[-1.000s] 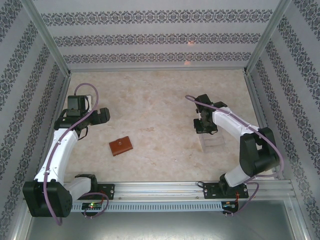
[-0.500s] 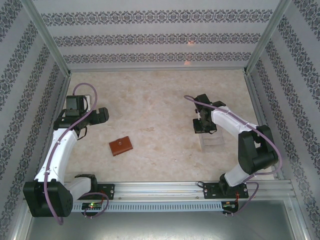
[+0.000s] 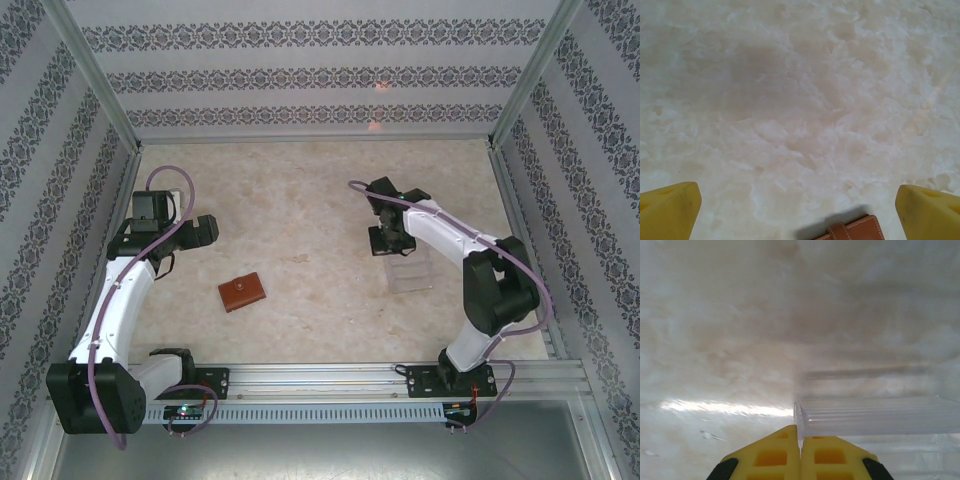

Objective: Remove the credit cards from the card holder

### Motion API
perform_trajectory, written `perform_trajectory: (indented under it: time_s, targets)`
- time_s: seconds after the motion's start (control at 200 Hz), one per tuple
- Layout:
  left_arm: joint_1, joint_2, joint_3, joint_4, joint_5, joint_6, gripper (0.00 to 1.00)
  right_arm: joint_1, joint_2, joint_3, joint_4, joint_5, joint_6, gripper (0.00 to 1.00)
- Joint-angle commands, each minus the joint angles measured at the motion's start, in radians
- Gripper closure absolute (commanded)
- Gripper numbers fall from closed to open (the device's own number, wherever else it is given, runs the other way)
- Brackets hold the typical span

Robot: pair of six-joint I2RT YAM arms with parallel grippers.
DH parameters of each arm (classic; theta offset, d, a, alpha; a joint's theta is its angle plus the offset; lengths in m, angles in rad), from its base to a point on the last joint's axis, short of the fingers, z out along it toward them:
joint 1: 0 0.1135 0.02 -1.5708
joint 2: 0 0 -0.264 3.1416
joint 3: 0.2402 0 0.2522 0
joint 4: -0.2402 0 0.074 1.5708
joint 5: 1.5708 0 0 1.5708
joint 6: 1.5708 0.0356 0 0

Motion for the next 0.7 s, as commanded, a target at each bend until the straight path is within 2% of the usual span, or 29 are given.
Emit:
perform_trajectory:
  time_s: [0.0,0.19,0.694]
  targets:
    - [0.016,0.001,-0.005,0.013,0.018,-0.005,0.0,0.042,0.046,0.092,-0.065,0.049,0.085,1.0]
    - [0.016,0.0,-0.005,0.013,0.024,-0.007,0.0,0.11,0.119,0.228,-0.072,0.036,0.162,1.0]
    - [0.018,-0.006,-0.01,0.015,0.035,-0.011,0.0,0.218,0.512,0.833,-0.294,0.096,0.295,1.0]
